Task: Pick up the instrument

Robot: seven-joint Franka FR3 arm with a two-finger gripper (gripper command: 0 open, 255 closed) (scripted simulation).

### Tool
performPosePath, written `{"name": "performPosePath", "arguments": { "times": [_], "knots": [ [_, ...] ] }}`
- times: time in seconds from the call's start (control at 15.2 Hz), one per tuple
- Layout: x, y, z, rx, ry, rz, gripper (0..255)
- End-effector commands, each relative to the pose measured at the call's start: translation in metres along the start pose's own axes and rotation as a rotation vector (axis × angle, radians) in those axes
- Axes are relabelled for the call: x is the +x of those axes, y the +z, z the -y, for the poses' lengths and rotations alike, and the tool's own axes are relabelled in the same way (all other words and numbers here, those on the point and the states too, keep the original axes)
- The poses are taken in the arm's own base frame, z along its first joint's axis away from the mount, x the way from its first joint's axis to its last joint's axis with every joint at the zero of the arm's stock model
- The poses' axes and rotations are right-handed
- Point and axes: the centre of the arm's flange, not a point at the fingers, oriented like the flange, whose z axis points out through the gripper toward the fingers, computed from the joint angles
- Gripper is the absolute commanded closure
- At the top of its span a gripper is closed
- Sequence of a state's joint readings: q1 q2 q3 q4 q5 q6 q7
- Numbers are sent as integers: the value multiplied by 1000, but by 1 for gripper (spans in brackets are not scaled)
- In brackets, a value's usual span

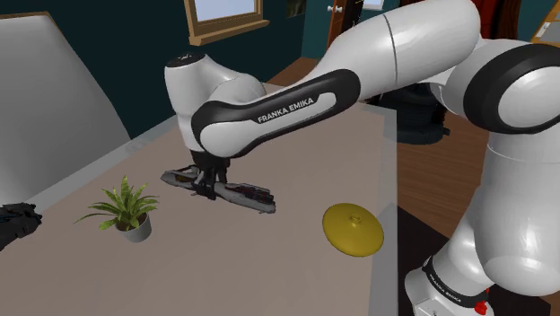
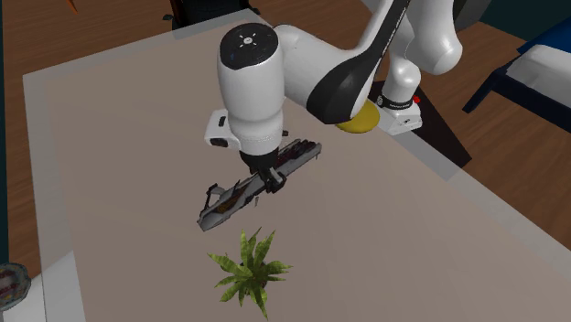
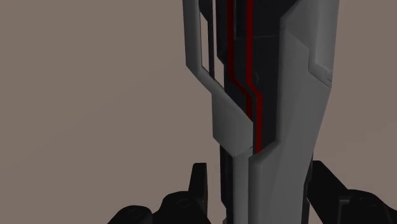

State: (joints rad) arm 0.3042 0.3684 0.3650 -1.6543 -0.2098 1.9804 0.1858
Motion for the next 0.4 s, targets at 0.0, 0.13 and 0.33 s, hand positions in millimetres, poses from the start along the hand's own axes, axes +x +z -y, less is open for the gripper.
{"name": "performPosePath", "arguments": {
  "times": [0.0, 0.13, 0.33],
  "knots": [
    [1, -11, -1, 0, 0, 0, 255],
    [0, -22, -2, 0, 0, 0, 255],
    [0, -28, -2, 0, 0, 0, 255]
  ]
}}
